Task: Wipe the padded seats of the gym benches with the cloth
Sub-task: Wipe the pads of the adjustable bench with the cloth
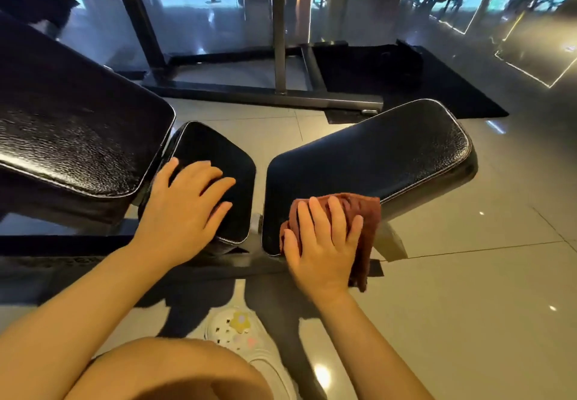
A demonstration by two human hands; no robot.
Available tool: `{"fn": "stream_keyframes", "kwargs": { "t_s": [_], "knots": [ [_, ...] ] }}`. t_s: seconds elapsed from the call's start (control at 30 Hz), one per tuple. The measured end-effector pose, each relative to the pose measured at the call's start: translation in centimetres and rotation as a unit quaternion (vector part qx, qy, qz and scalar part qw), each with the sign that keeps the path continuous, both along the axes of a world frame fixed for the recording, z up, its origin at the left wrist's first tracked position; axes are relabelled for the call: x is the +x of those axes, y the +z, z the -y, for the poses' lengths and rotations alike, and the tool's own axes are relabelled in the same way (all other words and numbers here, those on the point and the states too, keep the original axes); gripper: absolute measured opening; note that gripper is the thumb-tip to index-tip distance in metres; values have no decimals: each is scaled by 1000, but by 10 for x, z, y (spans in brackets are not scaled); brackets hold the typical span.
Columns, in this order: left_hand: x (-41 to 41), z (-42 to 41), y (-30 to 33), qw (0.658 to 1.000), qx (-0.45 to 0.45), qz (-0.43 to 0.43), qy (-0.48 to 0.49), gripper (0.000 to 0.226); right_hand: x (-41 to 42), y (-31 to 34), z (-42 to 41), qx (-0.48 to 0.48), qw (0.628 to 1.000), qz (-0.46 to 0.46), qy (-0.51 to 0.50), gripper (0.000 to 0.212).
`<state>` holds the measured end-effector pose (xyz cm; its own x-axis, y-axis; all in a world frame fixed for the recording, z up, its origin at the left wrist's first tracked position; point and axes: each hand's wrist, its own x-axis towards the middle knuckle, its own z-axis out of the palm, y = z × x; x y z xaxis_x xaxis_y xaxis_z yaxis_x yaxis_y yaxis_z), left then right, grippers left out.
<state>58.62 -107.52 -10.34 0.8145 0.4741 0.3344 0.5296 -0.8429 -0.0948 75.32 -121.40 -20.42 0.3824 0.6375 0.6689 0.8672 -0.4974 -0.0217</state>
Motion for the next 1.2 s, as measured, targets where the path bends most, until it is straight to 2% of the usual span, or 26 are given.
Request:
{"fn": "stream_keyframes", "kwargs": {
  "t_s": [0.17,0.27,0.37,0.47,0.6,0.7,0.8,0.9,1.07,1.13,1.2],
  "knots": [
    [-4,5,-25,993,115,-20,-25,44,-18,16,-11,-233,965,87,80,58],
    [-6,4,-32,990,143,-8,-15,44,-13,26,-8,-285,942,124,131,62],
    [-6,3,-34,986,166,-3,-23,48,20,41,14,-236,950,126,160,62],
    [-7,1,-35,984,179,-4,-23,49,60,70,31,-132,980,126,73,57],
    [-6,-1,-37,983,183,-6,-29,51,74,74,25,-35,994,104,-23,47],
    [-4,0,-38,983,184,-8,-20,52,51,57,11,12,995,98,16,38],
    [-3,0,-39,984,176,-5,-11,52,7,21,-3,-53,986,110,117,39],
    [-2,0,-38,985,171,-5,-6,53,-10,-6,-10,-146,961,177,152,40],
    [-2,2,-37,984,176,0,4,52,37,3,9,-222,864,355,279,52],
    [-2,3,-38,983,183,2,9,52,58,18,17,-206,870,352,276,52],
    [-1,4,-38,982,187,11,17,51,87,38,28,-156,903,327,232,51]
  ]
}}
